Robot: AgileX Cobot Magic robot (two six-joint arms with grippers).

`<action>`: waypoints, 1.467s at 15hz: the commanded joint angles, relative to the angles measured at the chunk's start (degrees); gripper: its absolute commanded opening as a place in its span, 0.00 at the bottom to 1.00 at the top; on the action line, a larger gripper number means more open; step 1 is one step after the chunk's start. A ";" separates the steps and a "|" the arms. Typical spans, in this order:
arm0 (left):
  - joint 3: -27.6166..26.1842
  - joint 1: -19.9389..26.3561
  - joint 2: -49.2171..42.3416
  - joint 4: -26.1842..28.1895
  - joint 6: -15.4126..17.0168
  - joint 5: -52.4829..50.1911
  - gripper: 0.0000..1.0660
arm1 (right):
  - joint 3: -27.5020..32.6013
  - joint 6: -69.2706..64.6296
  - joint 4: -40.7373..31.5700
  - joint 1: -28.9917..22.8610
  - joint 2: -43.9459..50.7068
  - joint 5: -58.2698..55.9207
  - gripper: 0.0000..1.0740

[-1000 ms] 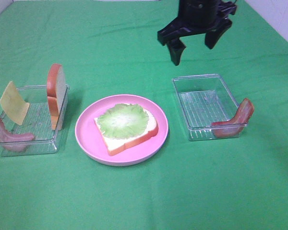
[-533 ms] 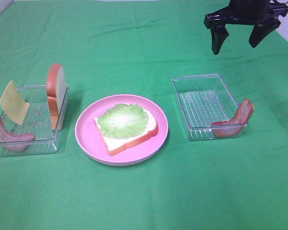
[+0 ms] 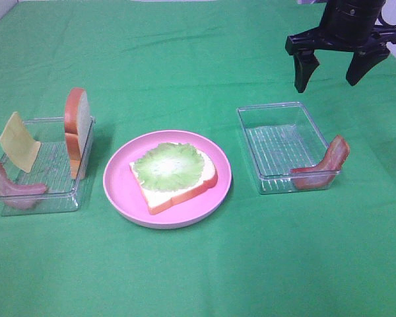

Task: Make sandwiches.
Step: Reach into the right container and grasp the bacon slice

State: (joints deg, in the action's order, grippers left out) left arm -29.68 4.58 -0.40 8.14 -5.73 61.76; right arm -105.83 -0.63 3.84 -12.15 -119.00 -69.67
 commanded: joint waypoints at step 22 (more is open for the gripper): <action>0.11 -0.23 0.00 -0.23 0.23 0.11 0.94 | 25.95 -1.55 -0.40 0.17 12.55 8.71 0.77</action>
State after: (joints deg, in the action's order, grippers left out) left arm -29.68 4.58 -0.40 8.14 -5.73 61.76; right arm -80.21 -1.83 3.15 -12.15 -106.05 -61.02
